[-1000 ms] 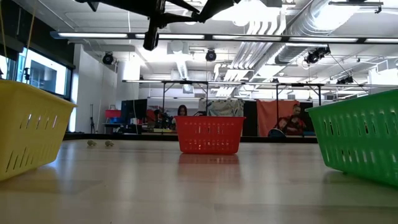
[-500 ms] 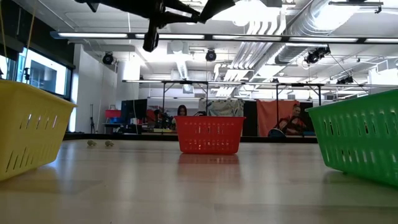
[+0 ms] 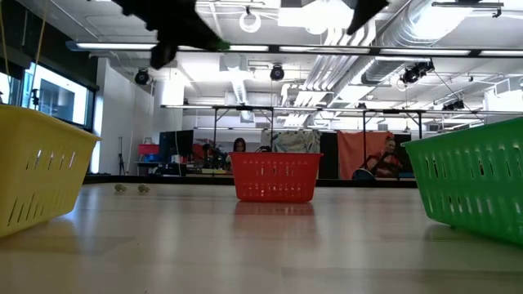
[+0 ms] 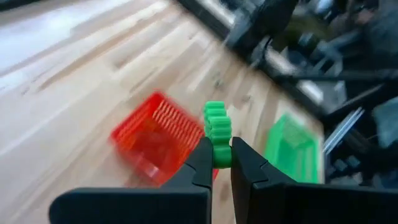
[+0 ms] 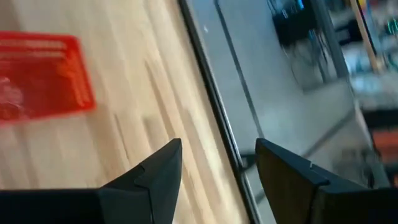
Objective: Sort Halloween decoration
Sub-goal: Put the right green skeleton toy into the yellow bin
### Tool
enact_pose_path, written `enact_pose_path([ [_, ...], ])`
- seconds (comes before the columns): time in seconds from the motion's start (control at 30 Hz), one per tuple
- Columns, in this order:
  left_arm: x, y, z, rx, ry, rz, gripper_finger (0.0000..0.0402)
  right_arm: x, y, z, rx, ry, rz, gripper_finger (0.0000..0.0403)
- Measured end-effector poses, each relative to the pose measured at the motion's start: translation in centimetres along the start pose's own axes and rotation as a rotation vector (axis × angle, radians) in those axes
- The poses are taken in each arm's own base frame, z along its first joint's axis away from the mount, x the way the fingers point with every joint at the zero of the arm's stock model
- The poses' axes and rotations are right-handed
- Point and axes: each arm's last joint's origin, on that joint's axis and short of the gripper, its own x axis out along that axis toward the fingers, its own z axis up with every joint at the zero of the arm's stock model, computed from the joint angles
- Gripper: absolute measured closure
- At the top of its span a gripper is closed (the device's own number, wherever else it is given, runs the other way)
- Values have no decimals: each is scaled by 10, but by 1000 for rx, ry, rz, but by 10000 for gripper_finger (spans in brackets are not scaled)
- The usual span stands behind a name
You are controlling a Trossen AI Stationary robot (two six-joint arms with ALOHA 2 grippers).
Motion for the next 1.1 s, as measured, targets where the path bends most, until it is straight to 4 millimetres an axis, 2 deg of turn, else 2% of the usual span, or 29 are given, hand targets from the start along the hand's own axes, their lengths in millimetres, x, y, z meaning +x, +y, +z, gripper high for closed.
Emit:
enact_pose_path([
  [0.17, -15, -22, -22, 53, 19, 19, 400, -18, -28, -32, 162, 96, -106, 204],
  [0.37, -30, -60, -53, 145, 30, -102, 400, -31, -46, -57, 337, 7, -102, 204],
  [0.5, -45, -80, -71, 192, 8, -171, 400, -29, -49, -77, 438, -6, -93, 204],
  [0.67, -61, -99, -76, 220, -154, -208, 400, -19, -36, -90, 550, -54, 61, 204],
  [0.8, -66, -107, -72, 286, -229, -253, 400, -7, -16, -84, 571, -218, 316, 204],
  [1.0, -67, -111, -61, 377, -323, -290, 398, 2, 15, -52, 619, -687, 771, 204],
  [1.1, -67, -112, -56, 401, -343, -319, 397, 5, 26, -41, 647, -855, 894, 204],
])
